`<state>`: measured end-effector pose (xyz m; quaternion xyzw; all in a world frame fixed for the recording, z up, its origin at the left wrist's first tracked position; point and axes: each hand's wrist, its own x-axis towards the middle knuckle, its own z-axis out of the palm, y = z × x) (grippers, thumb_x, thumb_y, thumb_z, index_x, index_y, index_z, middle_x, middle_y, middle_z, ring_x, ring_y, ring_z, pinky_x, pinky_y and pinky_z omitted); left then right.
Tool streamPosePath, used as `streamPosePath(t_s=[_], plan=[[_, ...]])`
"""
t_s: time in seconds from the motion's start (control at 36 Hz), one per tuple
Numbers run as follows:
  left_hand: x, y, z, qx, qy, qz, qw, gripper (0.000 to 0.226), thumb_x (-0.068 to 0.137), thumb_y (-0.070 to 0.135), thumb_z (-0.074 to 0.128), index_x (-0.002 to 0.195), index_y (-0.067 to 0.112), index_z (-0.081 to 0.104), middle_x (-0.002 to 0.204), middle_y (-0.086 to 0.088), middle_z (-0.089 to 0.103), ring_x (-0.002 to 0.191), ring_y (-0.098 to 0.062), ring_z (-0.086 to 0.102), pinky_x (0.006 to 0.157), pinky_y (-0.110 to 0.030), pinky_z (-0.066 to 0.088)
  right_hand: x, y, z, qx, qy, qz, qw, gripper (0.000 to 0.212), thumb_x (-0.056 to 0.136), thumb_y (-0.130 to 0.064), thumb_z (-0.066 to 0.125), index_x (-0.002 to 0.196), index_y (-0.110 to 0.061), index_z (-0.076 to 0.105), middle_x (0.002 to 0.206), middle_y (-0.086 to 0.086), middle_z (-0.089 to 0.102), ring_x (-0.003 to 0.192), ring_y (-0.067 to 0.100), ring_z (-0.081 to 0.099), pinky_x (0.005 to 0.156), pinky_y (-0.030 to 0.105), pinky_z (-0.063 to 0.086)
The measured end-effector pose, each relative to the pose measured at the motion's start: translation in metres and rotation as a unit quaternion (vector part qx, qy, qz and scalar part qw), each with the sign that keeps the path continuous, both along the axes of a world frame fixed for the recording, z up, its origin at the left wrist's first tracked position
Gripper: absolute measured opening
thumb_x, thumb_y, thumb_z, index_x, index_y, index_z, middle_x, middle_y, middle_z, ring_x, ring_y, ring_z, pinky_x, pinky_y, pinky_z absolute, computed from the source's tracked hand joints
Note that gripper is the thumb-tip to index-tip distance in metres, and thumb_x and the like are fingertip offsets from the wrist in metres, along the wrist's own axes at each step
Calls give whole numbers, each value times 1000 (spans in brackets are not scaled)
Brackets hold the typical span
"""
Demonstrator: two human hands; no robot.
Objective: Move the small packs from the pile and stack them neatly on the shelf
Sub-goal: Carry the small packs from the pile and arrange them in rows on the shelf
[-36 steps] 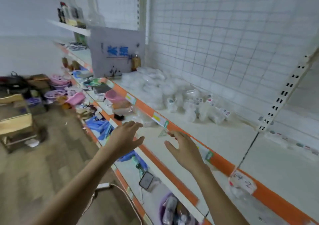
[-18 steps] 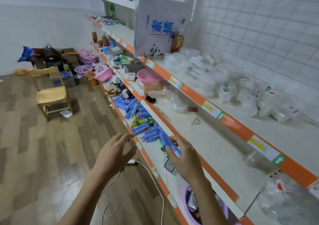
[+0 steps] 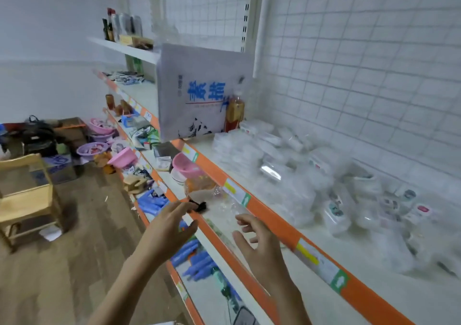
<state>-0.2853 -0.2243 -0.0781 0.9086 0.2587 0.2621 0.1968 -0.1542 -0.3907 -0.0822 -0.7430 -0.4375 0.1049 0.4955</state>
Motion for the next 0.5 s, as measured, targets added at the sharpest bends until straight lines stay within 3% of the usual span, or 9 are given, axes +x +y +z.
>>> streamPosePath(t_s=[0.08, 0.19, 0.33, 0.42, 0.5], plan=[[48, 34, 29, 30, -24, -34, 999, 31, 87, 29, 60, 117, 20, 59, 110, 6, 57, 97, -9, 55, 77, -24, 43, 39, 24, 35, 36, -26, 0, 999, 28, 88, -22, 61, 104, -43, 53, 107, -22, 58, 98, -2, 53, 81, 14, 45], [106, 73, 69, 71, -46, -70, 994, 33, 87, 27, 60, 119, 20, 58, 109, 5, 57, 94, -5, 51, 76, -21, 41, 87, 50, 80, 46, -106, -23, 993, 24, 86, -31, 58, 109, -37, 57, 106, -22, 58, 99, -2, 52, 80, 10, 41], [187, 122, 107, 107, -32, -130, 985, 34, 89, 27, 58, 122, 20, 56, 114, 3, 58, 95, -8, 50, 80, -18, 36, 150, 88, 116, 31, -173, -68, 982, 23, 86, -18, 62, 109, -22, 63, 103, -10, 61, 91, 4, 55, 80, 16, 42], [235, 151, 116, 80, 19, -164, 983, 37, 89, 25, 57, 125, 18, 53, 123, 0, 54, 95, -8, 46, 82, -19, 37, 187, 118, 121, -57, -200, -85, 974, 29, 87, -19, 59, 117, -19, 58, 109, -2, 60, 95, 12, 55, 87, 28, 45], [277, 180, 112, 61, 71, -199, 975, 43, 88, 25, 59, 129, 17, 50, 131, -4, 48, 108, -16, 48, 89, -22, 38, 222, 143, 119, -218, -298, -116, 922, 40, 90, -28, 54, 129, -20, 49, 127, 2, 54, 116, 18, 47, 96, 33, 36]])
